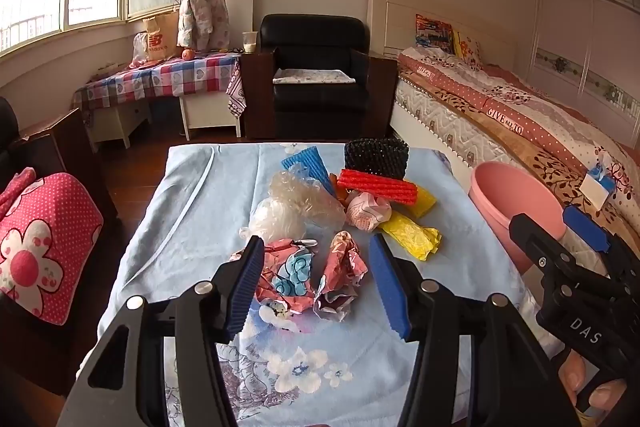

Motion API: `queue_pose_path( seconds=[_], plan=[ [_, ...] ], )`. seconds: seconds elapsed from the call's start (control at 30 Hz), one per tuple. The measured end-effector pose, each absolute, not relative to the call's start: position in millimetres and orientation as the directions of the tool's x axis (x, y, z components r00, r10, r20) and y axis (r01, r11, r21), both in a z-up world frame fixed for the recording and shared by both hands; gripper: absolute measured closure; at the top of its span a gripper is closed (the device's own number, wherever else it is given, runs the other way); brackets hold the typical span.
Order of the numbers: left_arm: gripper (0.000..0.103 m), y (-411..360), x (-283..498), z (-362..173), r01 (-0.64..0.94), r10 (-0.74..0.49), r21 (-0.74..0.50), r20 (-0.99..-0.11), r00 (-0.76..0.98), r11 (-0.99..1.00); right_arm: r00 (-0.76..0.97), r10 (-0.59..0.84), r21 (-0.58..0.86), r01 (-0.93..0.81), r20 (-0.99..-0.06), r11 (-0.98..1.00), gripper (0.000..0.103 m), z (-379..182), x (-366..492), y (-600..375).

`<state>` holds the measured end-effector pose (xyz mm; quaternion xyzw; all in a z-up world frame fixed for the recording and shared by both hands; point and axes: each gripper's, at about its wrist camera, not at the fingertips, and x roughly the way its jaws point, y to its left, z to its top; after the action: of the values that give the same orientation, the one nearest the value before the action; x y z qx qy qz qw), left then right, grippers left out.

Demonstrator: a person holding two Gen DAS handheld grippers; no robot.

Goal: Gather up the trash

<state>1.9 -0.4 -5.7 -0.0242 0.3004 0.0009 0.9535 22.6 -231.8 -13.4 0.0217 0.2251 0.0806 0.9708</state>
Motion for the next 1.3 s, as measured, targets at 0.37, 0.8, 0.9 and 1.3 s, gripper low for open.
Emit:
queue_pose_path(
  seconds=[0.37, 0.8, 0.9, 1.3],
  plan=[
    [0.049, -0.1, 0.6, -6.3, -0.017, -0.012, -0.045, -0.574, 0.819, 0.999, 0.884, 0.163, 0.094, -0.135, -0.439, 0.986, 0.008, -15.2, 23.1, -235.9],
    [0.049, 0.6, 1.5, -5.5, -0.017, -0.012, -0.045, -0.576, 0.818, 0.999, 0.882, 0.169, 0.105, -0.136, -0.44, 0.985, 0.008, -17.2, 22.8, -235.9],
    [0.049, 0.7, 2.0, -7.3, -0.015, -0.013, -0.044, -0.576, 0.818, 0.999, 0.882, 0.169, 0.104, -0.137, -0.439, 0.985, 0.008, -16.9, 22.5, -235.8],
    [0.049, -0.2, 1.9, -5.2, -0.016, -0.016, -0.051, -0.577, 0.816, 0.999, 0.881, 0.175, 0.128, -0.132, -0.439, 0.983, 0.008, -15.1, 22.2, -241.5]
  ],
)
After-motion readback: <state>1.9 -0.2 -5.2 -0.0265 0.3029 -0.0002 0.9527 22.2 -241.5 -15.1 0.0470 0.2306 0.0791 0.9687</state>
